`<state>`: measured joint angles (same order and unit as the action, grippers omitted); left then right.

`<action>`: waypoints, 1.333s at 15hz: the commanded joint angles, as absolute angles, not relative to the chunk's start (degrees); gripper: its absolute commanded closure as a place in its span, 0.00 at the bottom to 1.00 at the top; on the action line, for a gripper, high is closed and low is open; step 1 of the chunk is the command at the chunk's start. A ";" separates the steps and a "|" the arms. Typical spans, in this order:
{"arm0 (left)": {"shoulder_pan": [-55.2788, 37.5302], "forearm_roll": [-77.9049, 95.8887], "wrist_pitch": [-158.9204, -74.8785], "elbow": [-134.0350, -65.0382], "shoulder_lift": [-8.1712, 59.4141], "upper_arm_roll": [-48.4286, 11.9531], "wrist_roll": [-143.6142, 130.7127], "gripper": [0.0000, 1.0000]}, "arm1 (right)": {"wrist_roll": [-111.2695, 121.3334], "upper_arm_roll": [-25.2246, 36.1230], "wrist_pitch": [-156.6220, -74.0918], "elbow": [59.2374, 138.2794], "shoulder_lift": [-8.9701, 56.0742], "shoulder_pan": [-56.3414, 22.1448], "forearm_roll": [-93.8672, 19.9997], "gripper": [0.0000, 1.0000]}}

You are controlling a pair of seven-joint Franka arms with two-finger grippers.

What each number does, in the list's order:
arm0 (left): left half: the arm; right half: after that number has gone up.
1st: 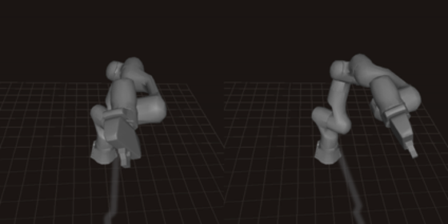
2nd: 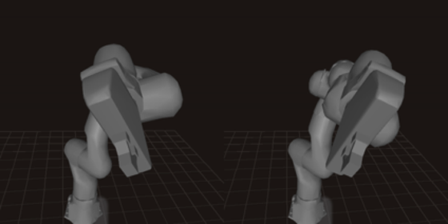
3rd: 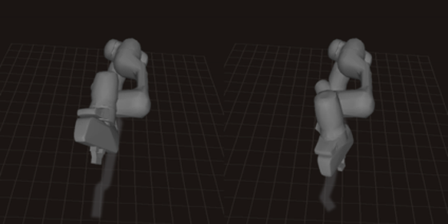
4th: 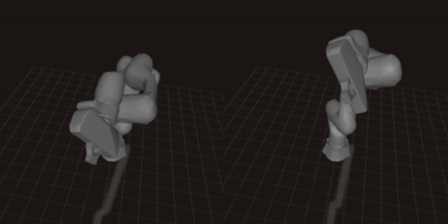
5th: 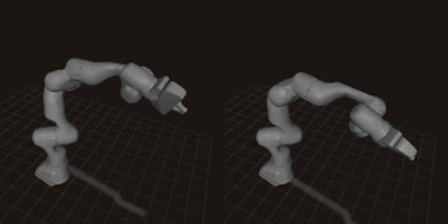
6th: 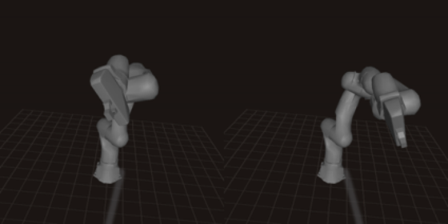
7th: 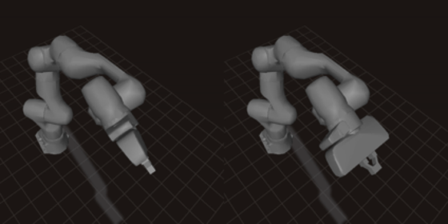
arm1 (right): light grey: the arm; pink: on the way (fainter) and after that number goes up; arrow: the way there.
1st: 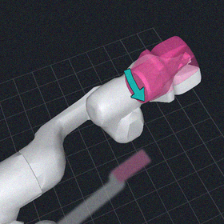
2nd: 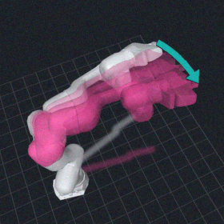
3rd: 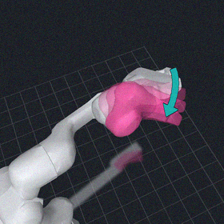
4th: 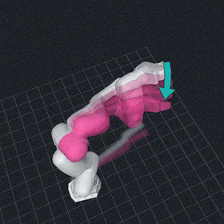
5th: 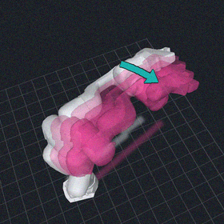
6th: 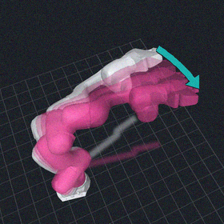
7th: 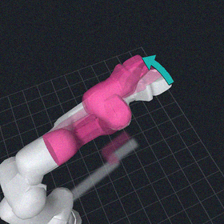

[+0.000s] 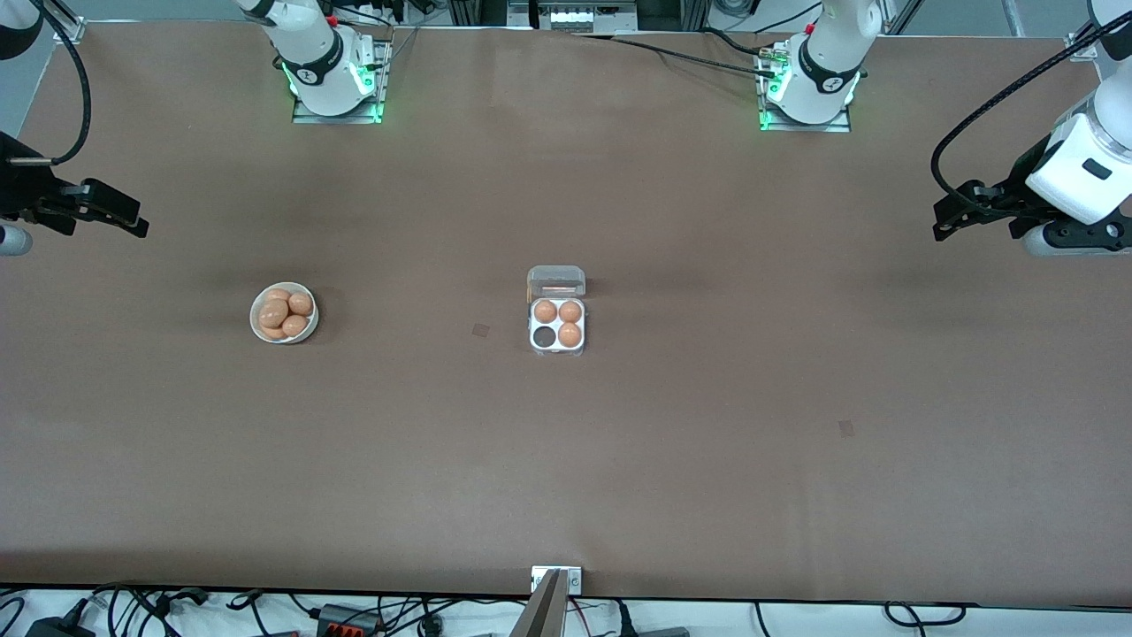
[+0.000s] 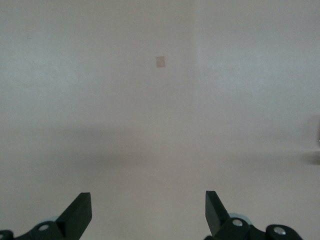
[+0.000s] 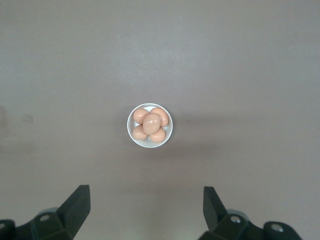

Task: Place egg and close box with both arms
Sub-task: 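Move the right gripper over the white bowl of eggs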

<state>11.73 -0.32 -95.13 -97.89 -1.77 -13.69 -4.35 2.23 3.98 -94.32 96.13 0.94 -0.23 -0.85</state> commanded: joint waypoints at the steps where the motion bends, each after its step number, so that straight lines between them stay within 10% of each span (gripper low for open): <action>1: 11.95 -2.02 -93.87 -96.77 -1.58 -14.33 -5.27 0.00 | 1.58 3.52 -96.41 97.65 4.46 -0.44 0.09 0.00; 20: 11.69 -2.11 -94.22 -96.07 -1.41 -14.33 -4.92 0.00 | -5.54 3.43 -105.03 97.65 30.76 2.99 -10.28 0.00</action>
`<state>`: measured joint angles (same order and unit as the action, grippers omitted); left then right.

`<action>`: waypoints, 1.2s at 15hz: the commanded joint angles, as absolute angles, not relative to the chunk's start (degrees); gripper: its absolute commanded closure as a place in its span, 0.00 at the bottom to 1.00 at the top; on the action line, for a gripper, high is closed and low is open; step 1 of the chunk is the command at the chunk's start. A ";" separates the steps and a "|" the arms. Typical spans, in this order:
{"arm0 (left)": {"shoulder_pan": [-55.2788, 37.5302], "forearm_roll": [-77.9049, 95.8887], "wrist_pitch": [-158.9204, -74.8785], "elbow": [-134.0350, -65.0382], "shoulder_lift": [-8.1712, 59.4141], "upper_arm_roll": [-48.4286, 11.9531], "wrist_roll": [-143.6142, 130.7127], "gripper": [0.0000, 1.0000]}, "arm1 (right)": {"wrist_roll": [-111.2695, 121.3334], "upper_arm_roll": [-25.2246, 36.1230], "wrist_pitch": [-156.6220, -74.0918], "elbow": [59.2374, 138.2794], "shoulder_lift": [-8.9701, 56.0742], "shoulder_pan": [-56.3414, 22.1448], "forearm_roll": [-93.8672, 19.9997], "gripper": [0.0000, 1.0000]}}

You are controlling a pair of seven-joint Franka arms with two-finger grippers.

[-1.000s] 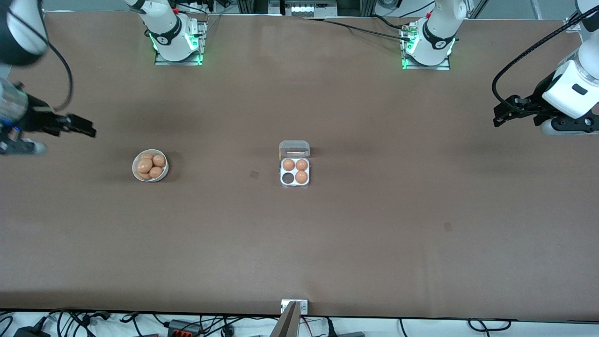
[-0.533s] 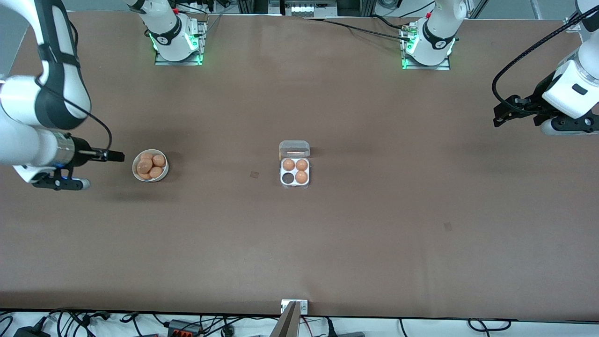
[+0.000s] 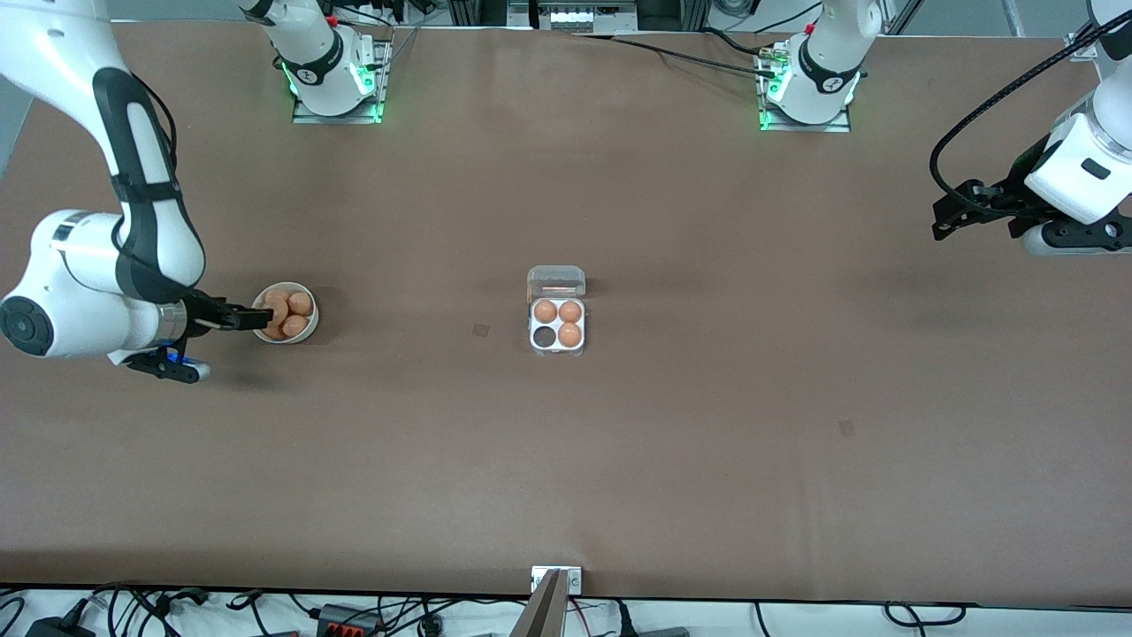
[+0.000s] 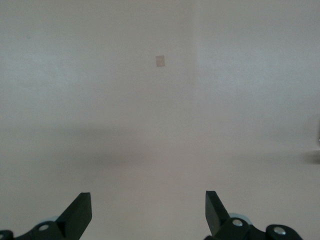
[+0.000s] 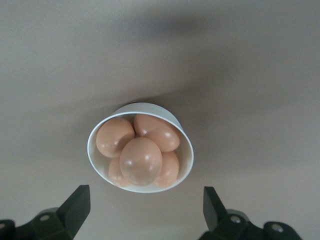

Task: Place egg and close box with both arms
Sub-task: 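Lower the right gripper and grasp one brown egg from the bowl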

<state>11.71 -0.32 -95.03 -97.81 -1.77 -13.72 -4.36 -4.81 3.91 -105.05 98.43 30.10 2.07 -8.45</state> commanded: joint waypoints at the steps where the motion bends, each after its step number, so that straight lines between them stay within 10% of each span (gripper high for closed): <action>1: 11.52 -2.11 -94.39 -95.89 -1.15 -14.41 -4.92 0.00 | -5.54 3.43 -105.55 97.65 31.37 2.99 -11.15 0.00; 18: 10.63 -1.23 -97.56 -95.80 -0.17 -14.59 -5.01 0.00 | -5.36 3.43 -106.61 97.65 34.98 3.52 -14.68 0.04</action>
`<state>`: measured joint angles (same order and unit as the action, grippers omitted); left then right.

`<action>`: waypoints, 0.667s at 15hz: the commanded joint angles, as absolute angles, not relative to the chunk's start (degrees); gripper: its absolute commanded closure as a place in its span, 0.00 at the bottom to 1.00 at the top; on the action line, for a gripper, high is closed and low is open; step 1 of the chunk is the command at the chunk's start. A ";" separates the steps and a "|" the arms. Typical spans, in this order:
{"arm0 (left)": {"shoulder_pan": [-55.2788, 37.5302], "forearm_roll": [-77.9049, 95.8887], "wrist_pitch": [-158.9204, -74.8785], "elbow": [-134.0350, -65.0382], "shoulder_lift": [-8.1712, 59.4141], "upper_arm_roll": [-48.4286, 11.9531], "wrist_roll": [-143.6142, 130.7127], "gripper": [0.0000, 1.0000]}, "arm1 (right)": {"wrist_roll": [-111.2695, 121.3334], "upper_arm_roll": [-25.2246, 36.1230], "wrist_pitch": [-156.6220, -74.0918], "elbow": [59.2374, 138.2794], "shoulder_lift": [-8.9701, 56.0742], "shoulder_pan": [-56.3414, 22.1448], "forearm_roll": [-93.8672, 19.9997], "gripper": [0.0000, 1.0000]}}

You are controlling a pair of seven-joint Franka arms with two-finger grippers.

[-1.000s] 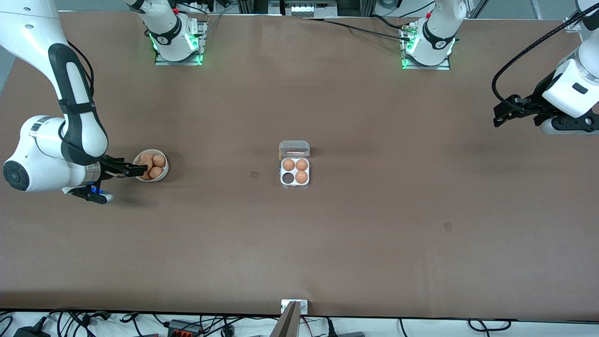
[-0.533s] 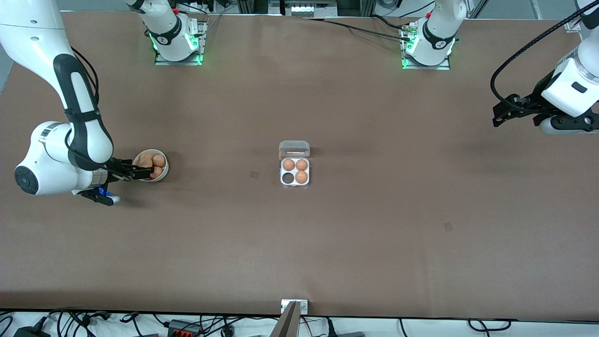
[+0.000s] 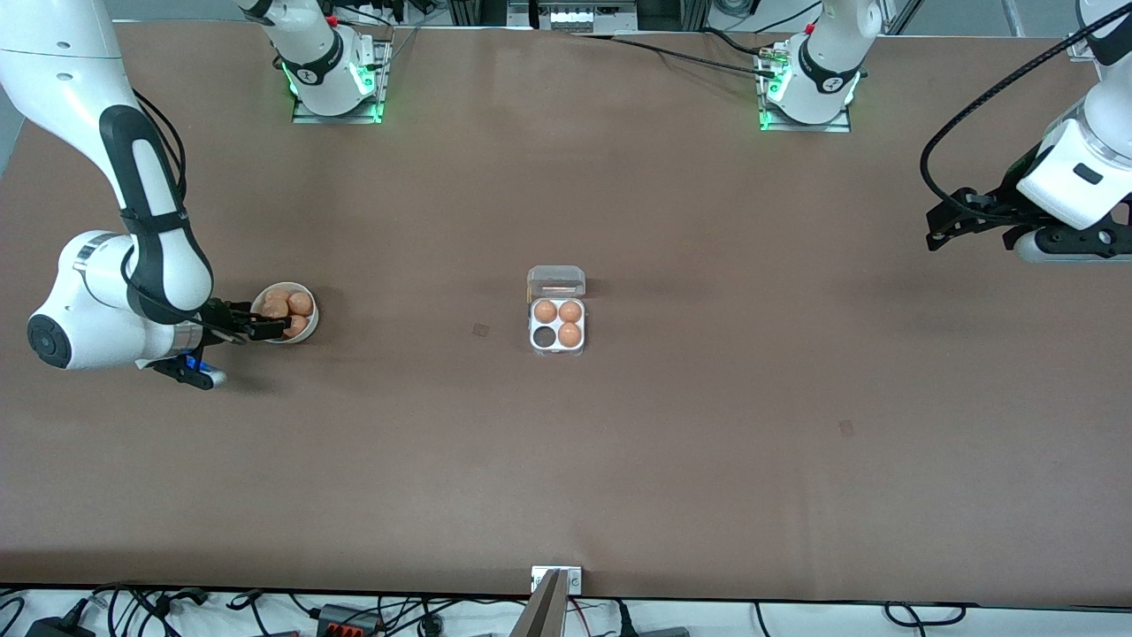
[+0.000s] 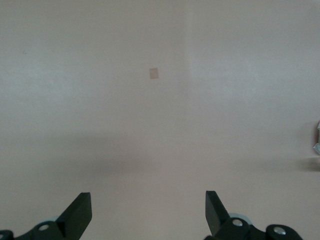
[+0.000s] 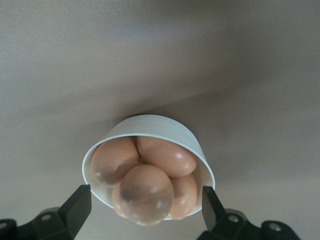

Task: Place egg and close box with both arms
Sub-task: 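Lower the right gripper and grasp one brown egg from the bowl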

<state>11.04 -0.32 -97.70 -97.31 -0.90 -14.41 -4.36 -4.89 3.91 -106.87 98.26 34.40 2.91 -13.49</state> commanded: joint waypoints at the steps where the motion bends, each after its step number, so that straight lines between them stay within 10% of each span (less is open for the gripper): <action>1: 10.63 -1.23 -97.56 -95.80 -0.18 -14.59 -5.01 0.00 | -5.27 3.43 -106.35 97.65 34.89 3.60 -14.68 0.10; 10: 10.63 -1.23 -97.56 -95.80 -0.18 -14.59 -5.10 0.00 | -4.48 3.43 -105.82 96.95 34.72 3.78 -14.59 0.66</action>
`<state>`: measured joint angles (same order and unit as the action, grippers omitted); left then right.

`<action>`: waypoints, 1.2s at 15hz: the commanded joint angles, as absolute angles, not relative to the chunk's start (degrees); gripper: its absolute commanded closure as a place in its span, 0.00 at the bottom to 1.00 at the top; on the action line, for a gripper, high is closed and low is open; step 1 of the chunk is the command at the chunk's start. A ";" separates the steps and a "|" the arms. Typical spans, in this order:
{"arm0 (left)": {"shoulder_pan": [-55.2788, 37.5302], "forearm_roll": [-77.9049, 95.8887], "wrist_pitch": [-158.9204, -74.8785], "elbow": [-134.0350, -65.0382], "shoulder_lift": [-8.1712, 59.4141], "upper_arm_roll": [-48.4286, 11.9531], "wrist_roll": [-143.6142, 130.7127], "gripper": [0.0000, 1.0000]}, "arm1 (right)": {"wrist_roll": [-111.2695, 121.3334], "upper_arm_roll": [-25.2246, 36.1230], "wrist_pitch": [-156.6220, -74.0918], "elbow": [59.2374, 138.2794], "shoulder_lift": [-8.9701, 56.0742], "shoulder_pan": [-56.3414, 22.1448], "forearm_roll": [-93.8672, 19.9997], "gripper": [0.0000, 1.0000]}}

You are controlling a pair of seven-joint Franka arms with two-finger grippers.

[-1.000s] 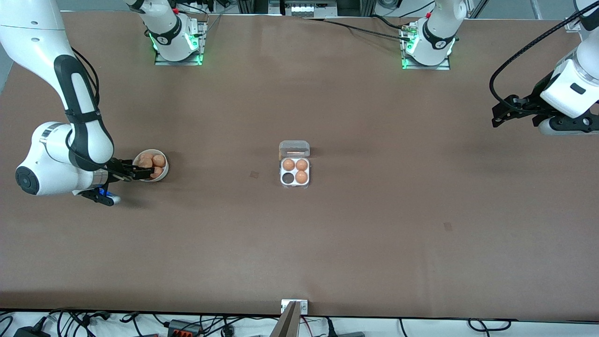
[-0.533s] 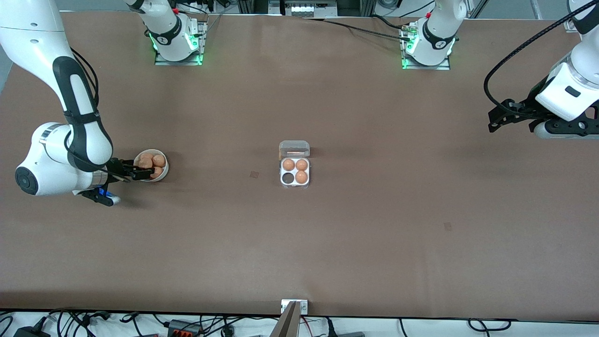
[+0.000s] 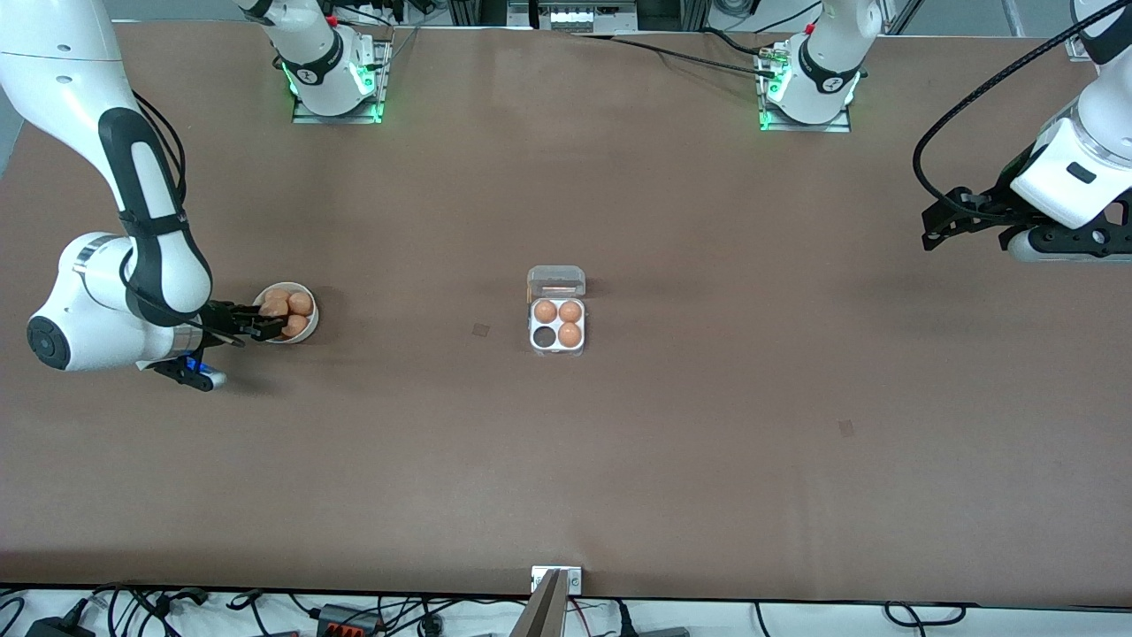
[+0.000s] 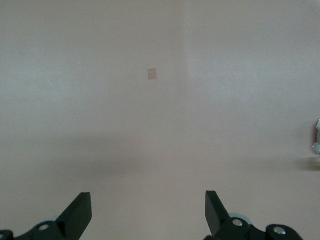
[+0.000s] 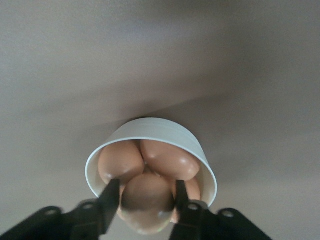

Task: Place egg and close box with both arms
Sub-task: 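Lower the right gripper and grasp one brown egg from the bowl, then carry the egg with the right gripper over the egg box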

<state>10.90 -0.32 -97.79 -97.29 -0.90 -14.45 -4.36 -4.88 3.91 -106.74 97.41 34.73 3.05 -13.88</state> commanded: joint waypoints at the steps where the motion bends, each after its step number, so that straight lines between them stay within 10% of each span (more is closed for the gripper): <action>1: 10.63 -1.14 -97.47 -95.89 -0.18 -14.59 -5.10 0.00 | -4.48 3.43 -104.95 96.60 34.72 3.78 -14.50 0.70; 12: 10.72 -0.26 -97.47 -95.89 -0.18 -15.12 -5.27 0.00 | -1.94 1.85 -91.76 78.60 34.28 0.89 -13.97 0.84; 18: 10.90 -0.09 -97.47 -95.89 -0.18 -15.12 -5.27 0.00 | -2.90 1.76 -103.69 77.26 33.22 -16.14 -13.97 0.84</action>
